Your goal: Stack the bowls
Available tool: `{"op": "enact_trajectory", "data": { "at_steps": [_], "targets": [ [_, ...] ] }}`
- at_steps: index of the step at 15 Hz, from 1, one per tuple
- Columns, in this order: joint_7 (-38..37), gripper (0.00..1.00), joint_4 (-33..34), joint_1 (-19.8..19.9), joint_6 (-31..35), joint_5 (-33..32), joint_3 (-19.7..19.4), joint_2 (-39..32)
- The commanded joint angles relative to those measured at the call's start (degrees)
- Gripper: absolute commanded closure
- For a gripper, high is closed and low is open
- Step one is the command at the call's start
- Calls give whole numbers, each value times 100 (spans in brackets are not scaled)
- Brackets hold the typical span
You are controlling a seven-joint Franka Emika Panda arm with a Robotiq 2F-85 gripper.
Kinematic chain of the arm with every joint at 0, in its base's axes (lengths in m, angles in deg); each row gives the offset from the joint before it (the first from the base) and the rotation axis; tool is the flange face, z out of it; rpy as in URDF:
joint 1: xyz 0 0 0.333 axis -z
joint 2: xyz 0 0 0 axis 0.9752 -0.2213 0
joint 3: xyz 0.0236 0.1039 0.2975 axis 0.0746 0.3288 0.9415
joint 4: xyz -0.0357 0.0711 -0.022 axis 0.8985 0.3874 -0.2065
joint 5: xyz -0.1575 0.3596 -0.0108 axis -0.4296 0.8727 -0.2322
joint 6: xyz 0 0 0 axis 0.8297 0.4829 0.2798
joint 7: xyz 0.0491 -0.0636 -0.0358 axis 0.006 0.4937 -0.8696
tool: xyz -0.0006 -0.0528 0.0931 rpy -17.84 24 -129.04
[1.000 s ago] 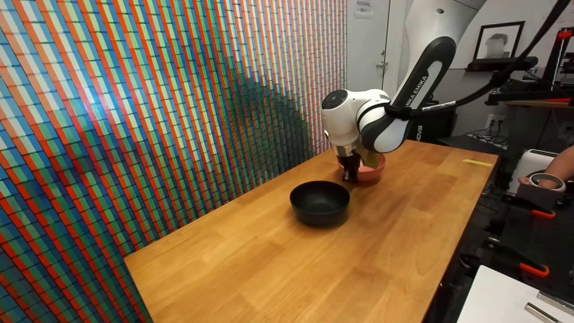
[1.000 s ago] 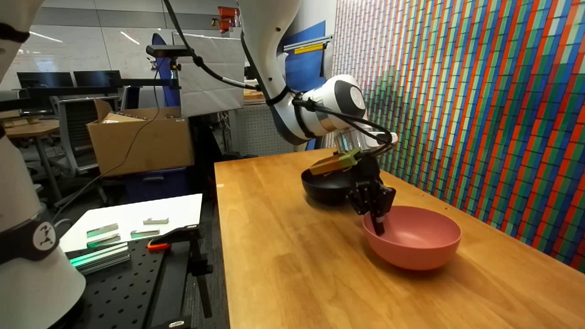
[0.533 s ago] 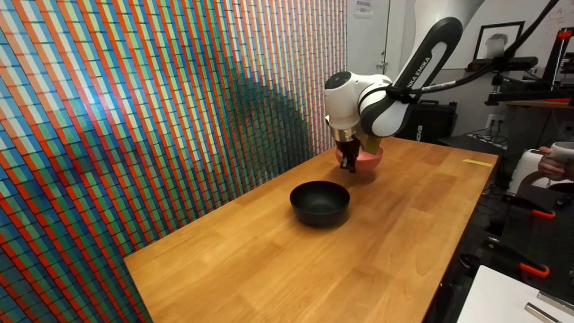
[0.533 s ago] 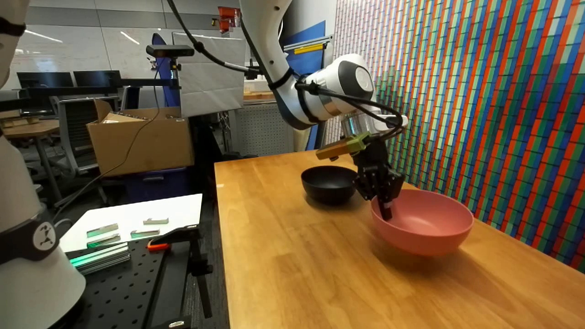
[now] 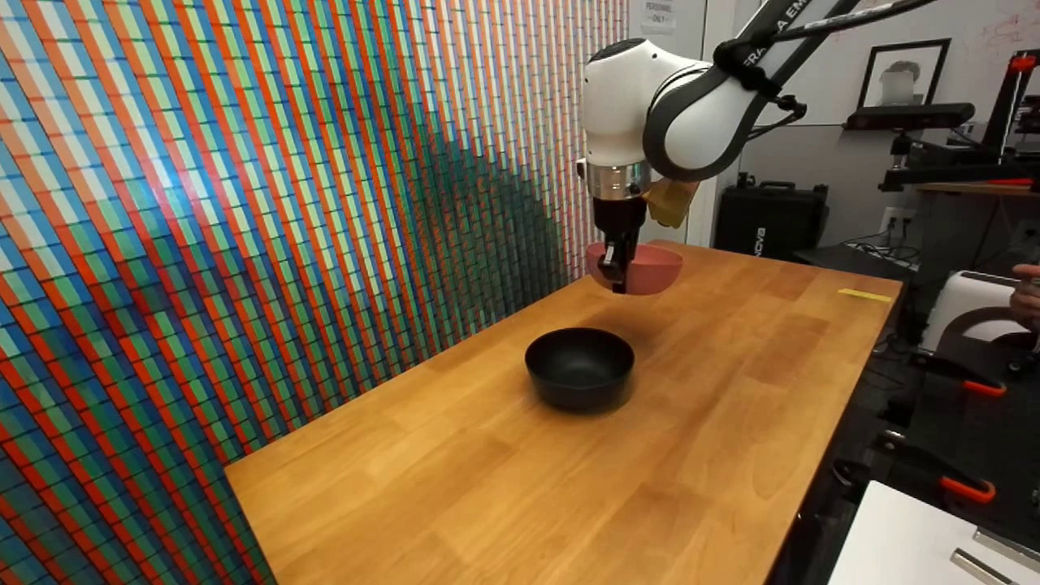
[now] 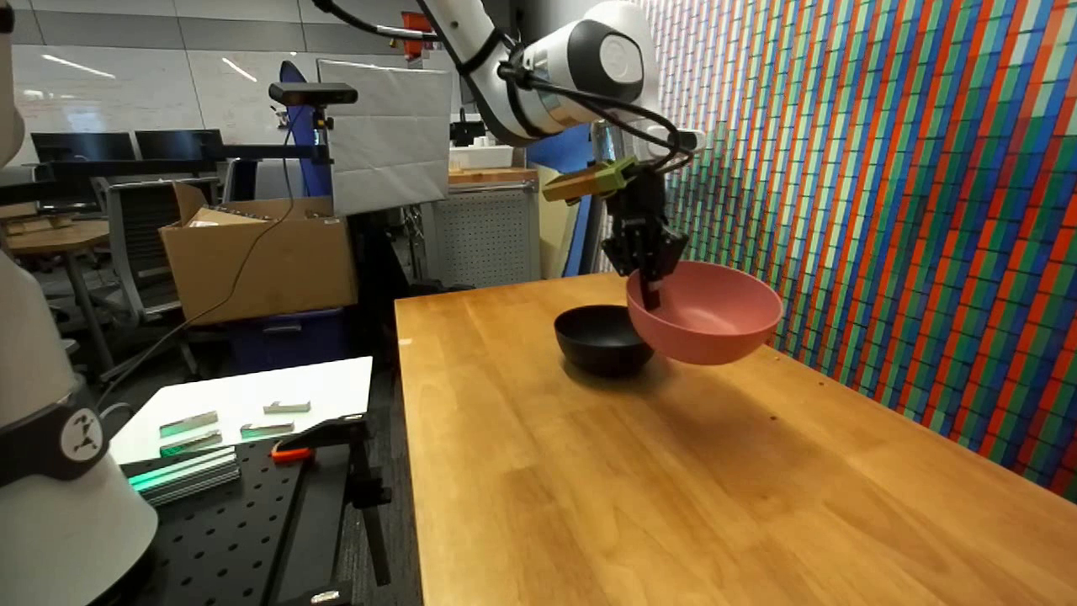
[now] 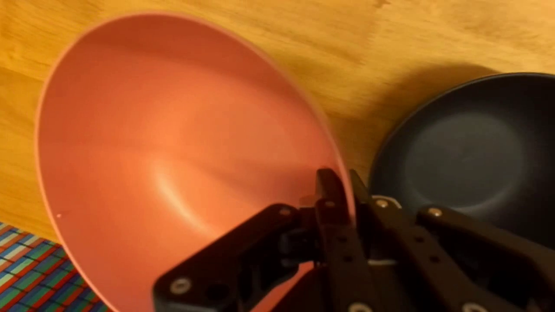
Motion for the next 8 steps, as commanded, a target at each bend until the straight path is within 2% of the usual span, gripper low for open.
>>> {"op": "enact_trajectory", "data": {
  "at_steps": [1, 8],
  "targets": [
    [410, 91, -331, 45, -161, 369, 394, 453],
    [843, 91, -250, -69, -184, 818, 1018, 407]
  ]
}}
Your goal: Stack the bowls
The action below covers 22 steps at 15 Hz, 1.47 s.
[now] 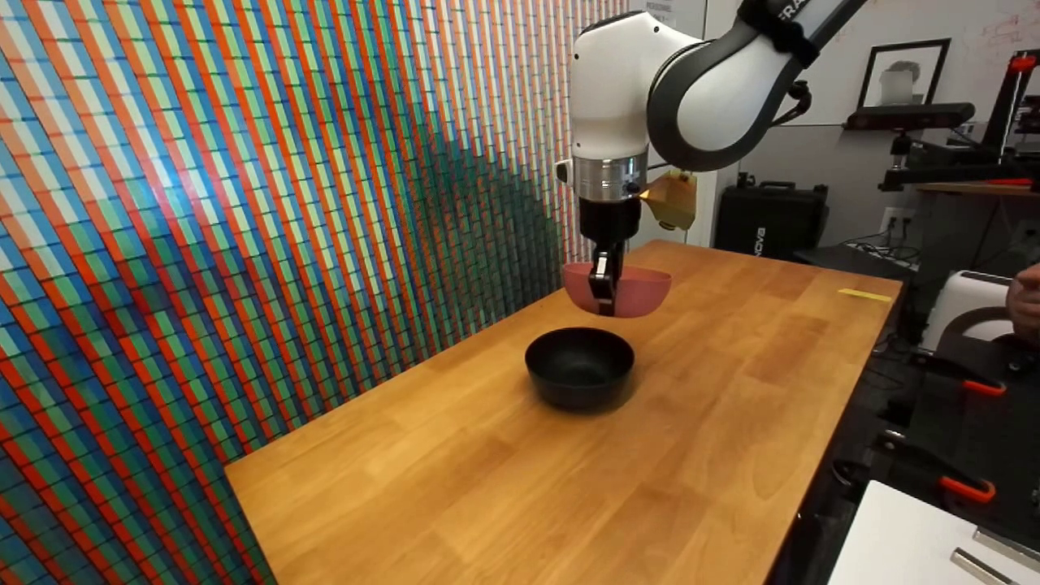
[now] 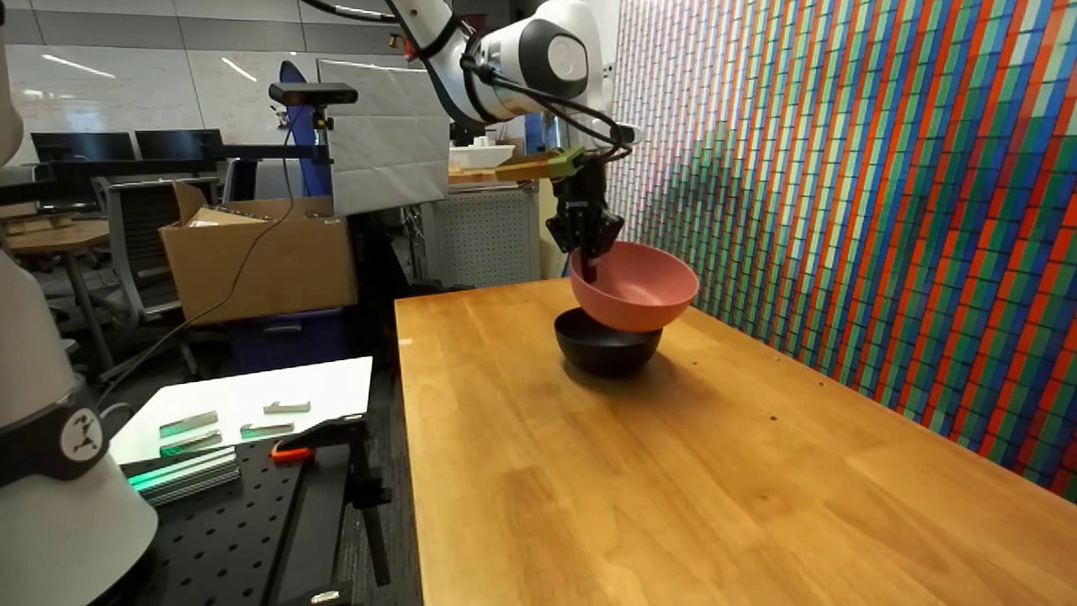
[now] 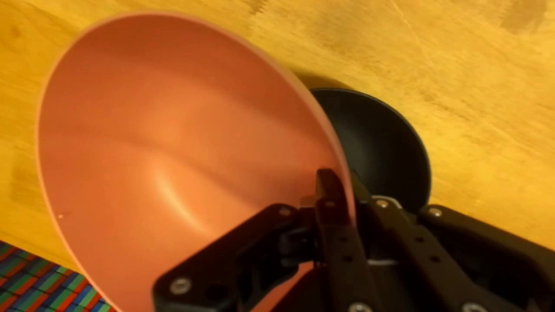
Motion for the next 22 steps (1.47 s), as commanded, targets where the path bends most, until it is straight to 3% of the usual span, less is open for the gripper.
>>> {"op": "enact_trajectory", "data": {
  "at_steps": [1, 6, 10, 19, 20, 21, 22],
  "targets": [
    [437, 91, 12, -36, -137, 329, 238, 92],
    [890, 91, 322, -63, -976, 590, 446, -57],
    [859, 91, 705, -194, -1397, 229, 354, -253],
    [654, 91, 943, -350, -884, -180, 284, -436],
    [628, 83, 977, -370, -897, -210, 270, -465],
    [621, 65, 994, -383, -894, -228, 262, -482],
    [615, 59, 1022, -392, -914, -228, 257, -502]
  ]
}}
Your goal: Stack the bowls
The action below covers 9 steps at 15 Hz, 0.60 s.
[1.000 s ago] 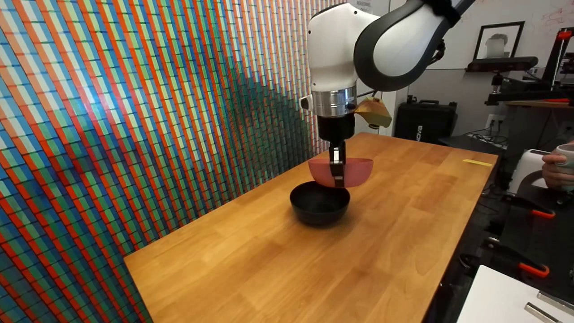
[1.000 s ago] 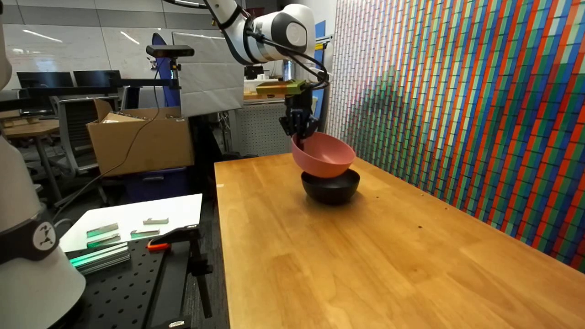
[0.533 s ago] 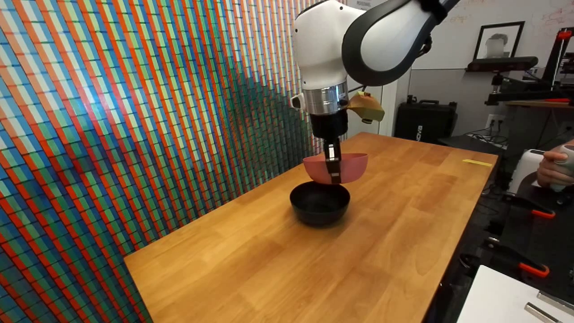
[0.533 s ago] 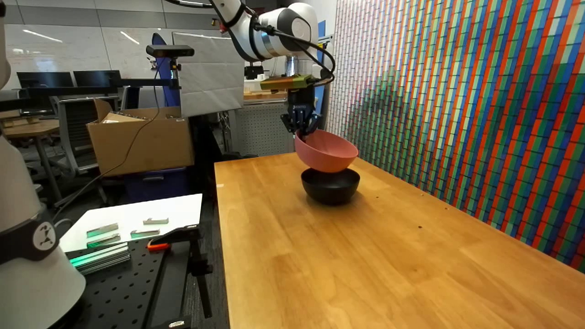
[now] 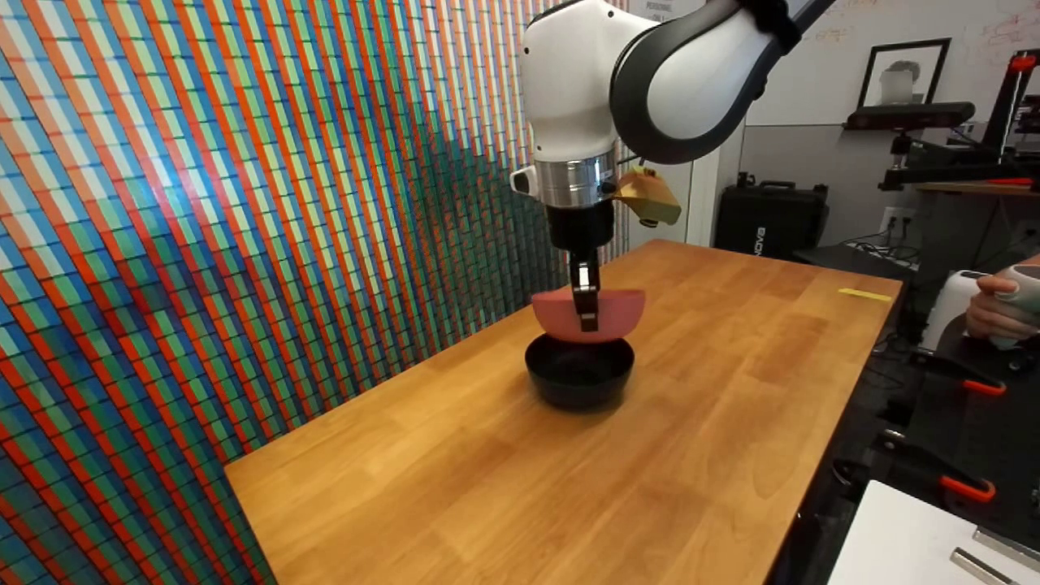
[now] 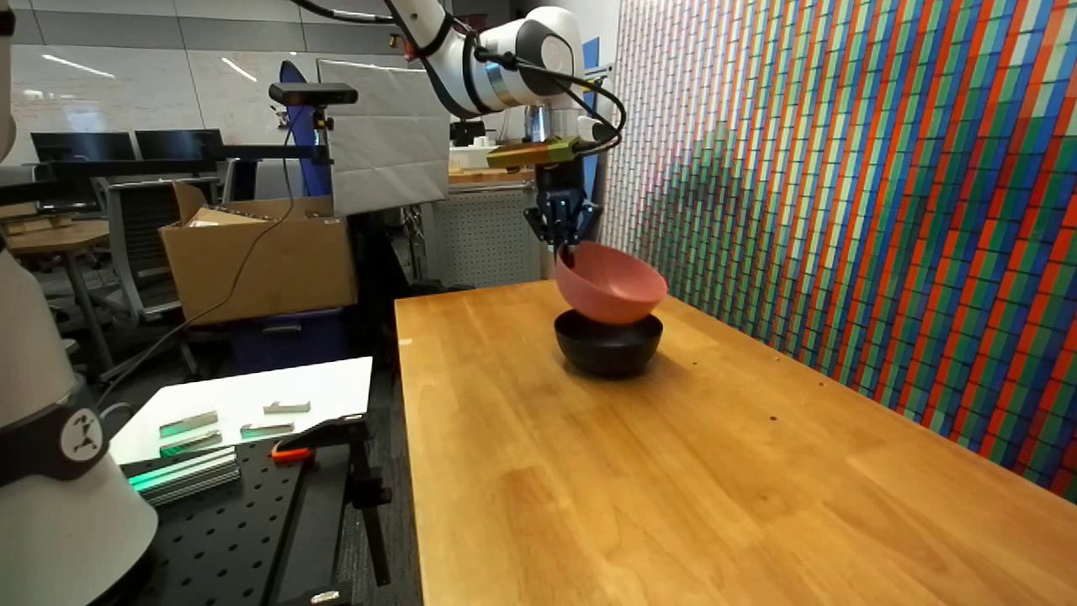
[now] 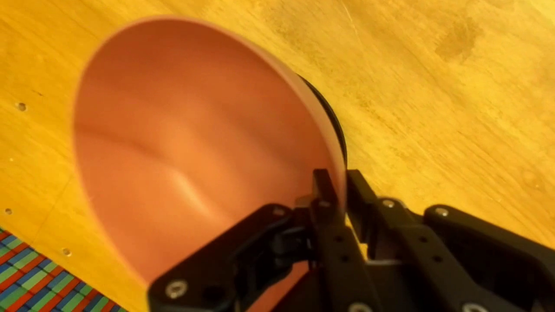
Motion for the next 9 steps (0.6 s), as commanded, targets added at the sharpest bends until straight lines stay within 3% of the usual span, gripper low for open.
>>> {"op": "enact_trajectory", "data": {
  "at_steps": [1, 7, 9],
  "targets": [
    [-114, 52, 248, -135, -29, -122, -115, -131],
    [-55, 6, 313, -64, -132, 68, -96, -113],
    [-75, 0, 343, 40, -316, 235, -144, -84]
  ]
}}
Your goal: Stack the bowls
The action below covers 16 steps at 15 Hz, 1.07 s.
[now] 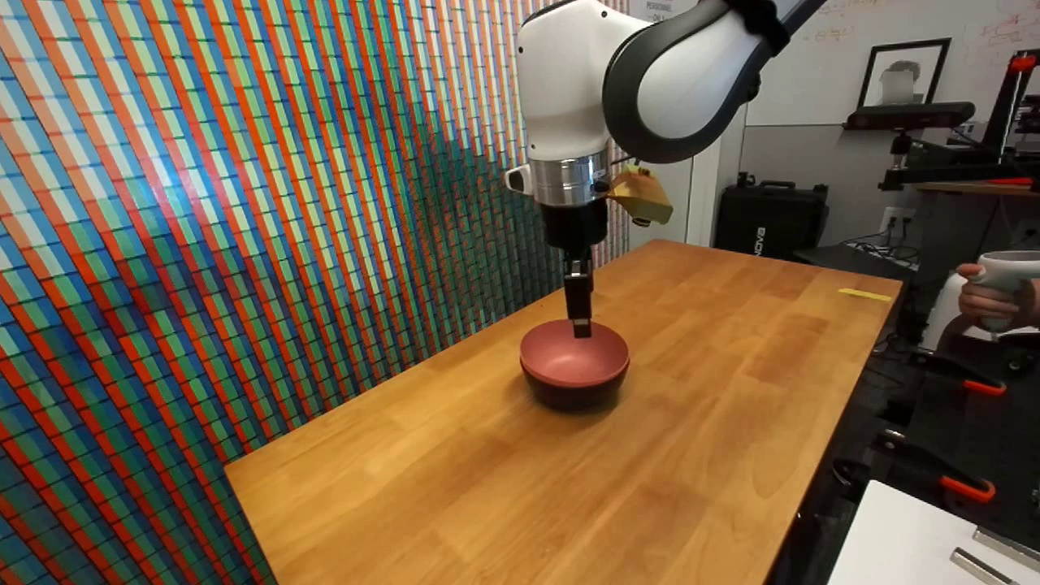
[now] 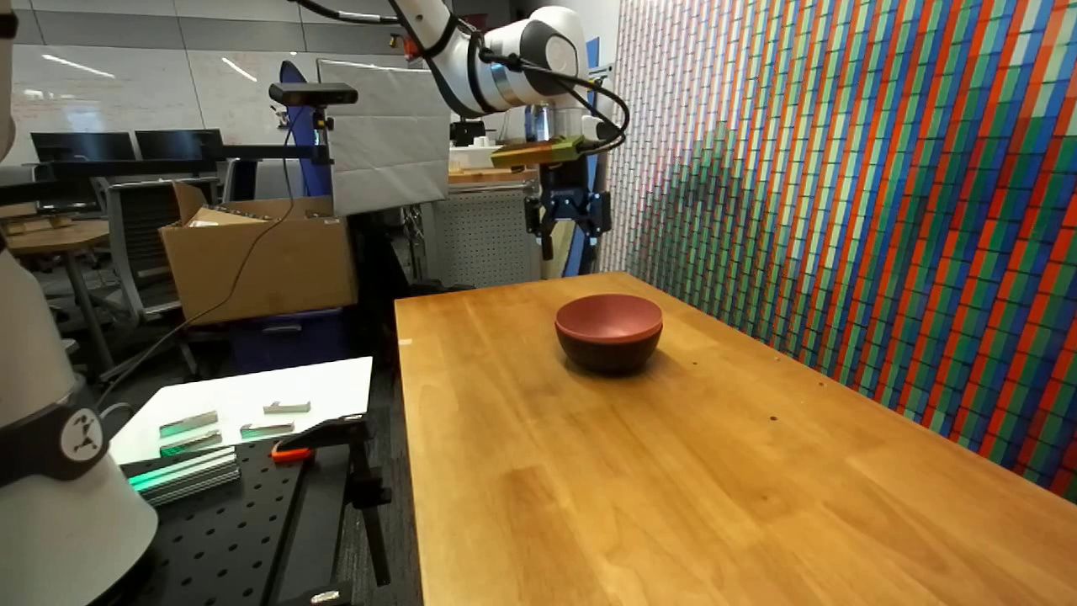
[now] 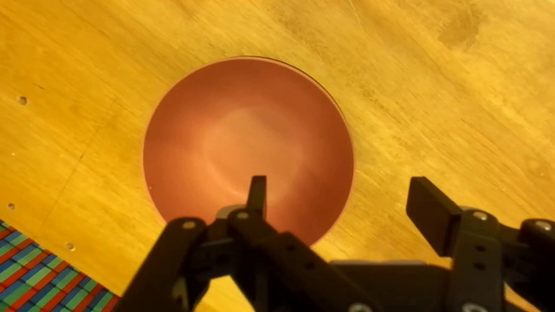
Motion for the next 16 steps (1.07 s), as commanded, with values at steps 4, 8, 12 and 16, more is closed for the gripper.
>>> {"op": "enact_trajectory", "data": {
  "at_steps": [4, 8, 12, 16],
  "targets": [
    [-162, 0, 21, 496, -858, 744, -392, 326],
    [-121, 0, -98, 1028, -1176, 1023, -743, 830],
    [-119, 0, -35, 1436, -1362, 1245, -1001, 1358],
    [-122, 0, -39, 1670, -1578, 1410, -1159, 1901]
  ]
}}
